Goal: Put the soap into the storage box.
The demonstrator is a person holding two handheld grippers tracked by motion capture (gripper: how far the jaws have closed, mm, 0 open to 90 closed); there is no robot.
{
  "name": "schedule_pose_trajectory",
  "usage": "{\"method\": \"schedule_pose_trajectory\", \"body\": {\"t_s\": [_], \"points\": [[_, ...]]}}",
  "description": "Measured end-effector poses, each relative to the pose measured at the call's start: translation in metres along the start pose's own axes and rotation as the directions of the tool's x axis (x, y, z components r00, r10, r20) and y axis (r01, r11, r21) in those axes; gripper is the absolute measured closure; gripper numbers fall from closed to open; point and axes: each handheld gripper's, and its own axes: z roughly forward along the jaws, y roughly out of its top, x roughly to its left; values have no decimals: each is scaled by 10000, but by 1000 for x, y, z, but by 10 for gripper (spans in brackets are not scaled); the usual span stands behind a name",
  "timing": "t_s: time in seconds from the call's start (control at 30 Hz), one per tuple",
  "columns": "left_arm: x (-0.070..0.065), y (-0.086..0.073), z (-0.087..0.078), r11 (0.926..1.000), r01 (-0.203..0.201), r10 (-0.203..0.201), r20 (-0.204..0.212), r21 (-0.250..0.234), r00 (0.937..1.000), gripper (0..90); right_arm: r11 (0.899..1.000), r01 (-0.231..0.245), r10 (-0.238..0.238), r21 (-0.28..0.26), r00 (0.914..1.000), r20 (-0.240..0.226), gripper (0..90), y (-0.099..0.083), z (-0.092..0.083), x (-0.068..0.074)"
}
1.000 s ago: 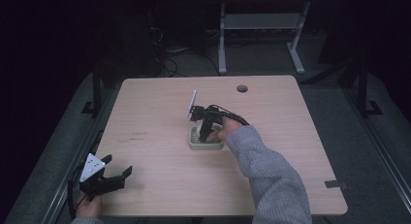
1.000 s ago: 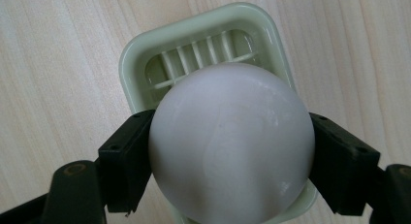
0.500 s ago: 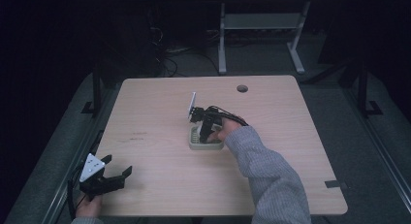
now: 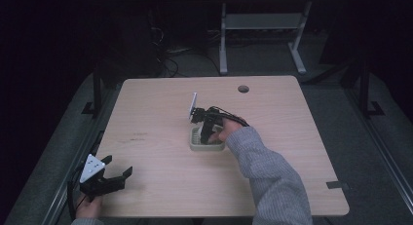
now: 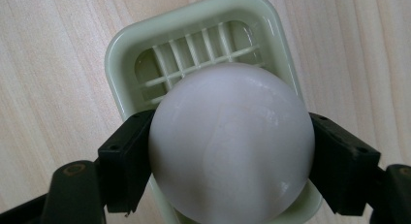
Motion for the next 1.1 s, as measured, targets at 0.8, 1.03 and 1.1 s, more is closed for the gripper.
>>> {"method": "schedule_pose_trajectory", "body": {"t_s": [0.8, 1.03, 1.1], "points": [[0, 0, 0, 10000, 1, -1, -35, -36, 10000, 129, 9999, -162, 162, -52, 9998, -100, 202, 3, -7, 2], [0, 0, -1, 10000, -33, 33, -42, -54, 10000, 129, 9994, -228, 225, -261, 9996, -147, 193, 1, -12, 3], [0, 0, -1, 10000, -49, 48, -58, -54, 10000, 129, 9990, -268, 260, -361, 9994, -222, 192, 0, -14, 3]]}}
